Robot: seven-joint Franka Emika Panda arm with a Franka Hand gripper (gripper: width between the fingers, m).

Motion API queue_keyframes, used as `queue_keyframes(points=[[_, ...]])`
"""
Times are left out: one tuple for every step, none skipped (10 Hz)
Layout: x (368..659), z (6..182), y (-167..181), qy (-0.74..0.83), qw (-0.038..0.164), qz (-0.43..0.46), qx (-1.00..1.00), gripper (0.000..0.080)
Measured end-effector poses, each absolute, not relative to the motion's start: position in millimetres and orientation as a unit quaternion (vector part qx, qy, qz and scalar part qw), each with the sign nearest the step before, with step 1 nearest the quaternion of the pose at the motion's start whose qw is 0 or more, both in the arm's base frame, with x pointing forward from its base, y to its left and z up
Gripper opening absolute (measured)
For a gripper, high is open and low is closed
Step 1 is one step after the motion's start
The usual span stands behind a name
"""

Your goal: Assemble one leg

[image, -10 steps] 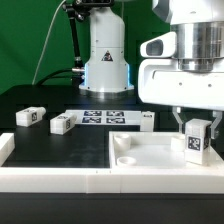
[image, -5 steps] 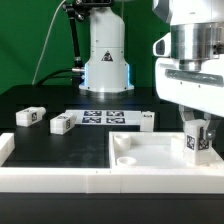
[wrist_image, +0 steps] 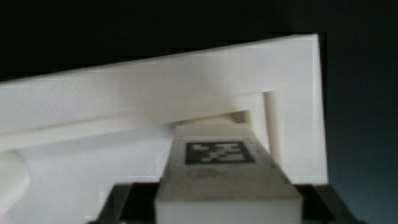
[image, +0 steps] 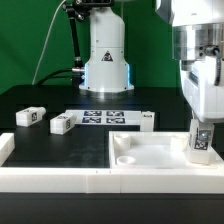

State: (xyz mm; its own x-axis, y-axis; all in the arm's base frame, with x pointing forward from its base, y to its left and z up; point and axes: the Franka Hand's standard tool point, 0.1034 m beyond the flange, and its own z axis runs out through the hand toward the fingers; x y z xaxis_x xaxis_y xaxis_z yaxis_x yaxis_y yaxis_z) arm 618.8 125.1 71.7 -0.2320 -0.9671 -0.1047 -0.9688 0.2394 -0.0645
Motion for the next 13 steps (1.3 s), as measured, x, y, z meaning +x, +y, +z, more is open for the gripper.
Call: queue_keyframes(points=[[618.6,71.7,125.9,0.801,0.061,0.009,-0.595,0.0292],[618.6,71.7,126.0,0.787,0.062,0.008,-0.614,0.0292],[618.5,71.7,126.3,0.774,0.062,0.007,-0.630,0.0460],[618.8,72.3,126.9,0.760,0.061,0.007,-0.647,0.0582],[619.3,72.8,126.9,0.733,0.061,0.004,-0.677,0.0582],[619.4,73.0,127.0,0.684,0.061,0.000,-0.727,0.0633],[618.9,73.8,127.6,0.645,0.057,0.002,-0.762,0.0633],[619.1,74.8,128.8,0.591,0.053,-0.002,-0.805,0.0646],[618.8,75.2,129.1,0.547,0.051,-0.002,-0.836,0.0649],[619.6,75.9,129.0,0.503,0.050,-0.006,-0.863,0.0649],[620.1,76.3,128.3,0.445,0.046,-0.011,-0.894,0.0649],[620.2,76.8,128.0,0.390,0.041,-0.013,-0.920,0.0649],[620.6,77.2,127.3,0.342,0.038,-0.016,-0.939,0.0649]])
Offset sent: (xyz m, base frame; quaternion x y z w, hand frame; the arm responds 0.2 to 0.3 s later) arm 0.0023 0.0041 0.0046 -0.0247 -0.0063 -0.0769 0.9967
